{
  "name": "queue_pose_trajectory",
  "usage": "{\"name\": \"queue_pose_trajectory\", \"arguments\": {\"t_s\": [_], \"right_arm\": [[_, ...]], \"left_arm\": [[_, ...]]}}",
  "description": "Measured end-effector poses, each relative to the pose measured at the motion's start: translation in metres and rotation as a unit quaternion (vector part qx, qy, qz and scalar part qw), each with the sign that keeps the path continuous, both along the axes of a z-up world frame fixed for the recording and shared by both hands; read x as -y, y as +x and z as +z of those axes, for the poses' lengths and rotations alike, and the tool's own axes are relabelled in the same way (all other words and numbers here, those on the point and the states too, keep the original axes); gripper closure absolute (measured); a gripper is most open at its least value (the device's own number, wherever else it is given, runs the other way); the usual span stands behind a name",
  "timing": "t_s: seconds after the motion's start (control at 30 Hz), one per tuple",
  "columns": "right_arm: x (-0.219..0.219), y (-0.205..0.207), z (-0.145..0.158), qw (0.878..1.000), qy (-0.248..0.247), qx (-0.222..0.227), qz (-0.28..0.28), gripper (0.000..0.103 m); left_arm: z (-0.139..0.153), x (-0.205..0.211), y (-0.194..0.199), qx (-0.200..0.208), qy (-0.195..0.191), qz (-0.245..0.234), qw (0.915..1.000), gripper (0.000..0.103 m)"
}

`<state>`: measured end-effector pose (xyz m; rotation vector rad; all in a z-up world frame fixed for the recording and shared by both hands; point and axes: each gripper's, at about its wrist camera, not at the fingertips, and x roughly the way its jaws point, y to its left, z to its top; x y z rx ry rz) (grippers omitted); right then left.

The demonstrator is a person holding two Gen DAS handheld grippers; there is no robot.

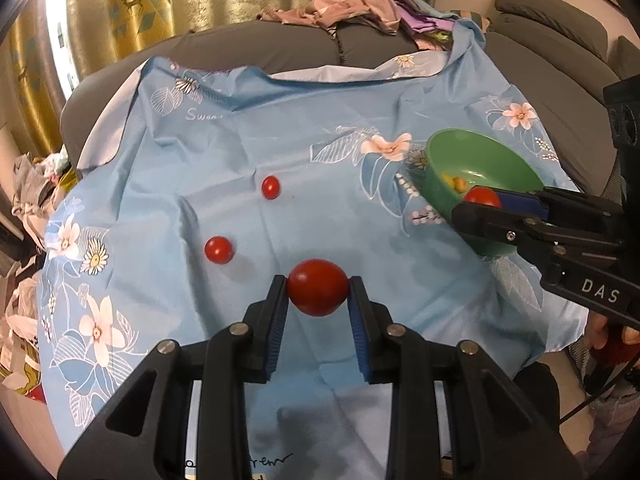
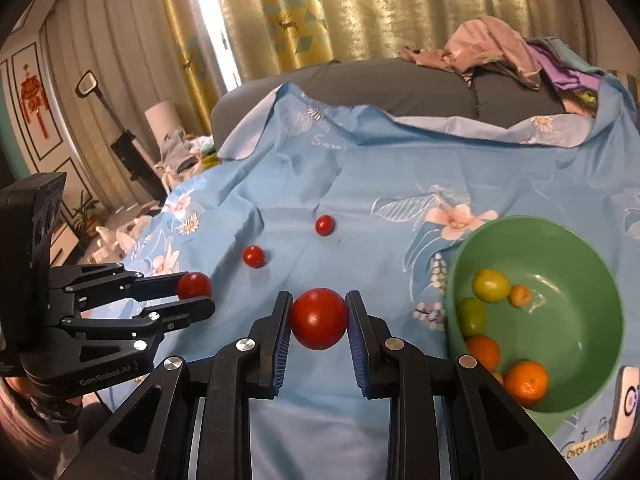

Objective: Organize fruits
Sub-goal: 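Carry both cherry tomatoes over the green bowl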

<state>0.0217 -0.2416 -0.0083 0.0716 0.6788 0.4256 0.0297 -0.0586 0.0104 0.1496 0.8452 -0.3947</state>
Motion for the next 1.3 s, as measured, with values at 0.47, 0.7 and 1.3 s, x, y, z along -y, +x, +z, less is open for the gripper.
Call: {"name": "queue_pose_trajectory", "arguments": {"t_s": [0.47, 0.7, 1.3], "right_arm": [[0.044, -0.013, 0.01, 0.998, 0.014, 0.022, -0.05, 0.074], [0.074, -0.014, 0.008, 0.996, 0.021, 0.024, -0.082, 0.074], [0.132, -0.006, -0.013, 0.988, 0.033, 0.004, -0.149, 0.074]], "left_arm": [[0.015, 0.049, 0.006, 0.016, 0.004, -0.042, 0.999, 0.073], [0.02, 0.081, 0.015, 0.021, 0.004, -0.071, 0.9972, 0.073], [0.003, 0.168, 0.038, 0.009, 0.022, -0.146, 0.989, 0.073]]}}
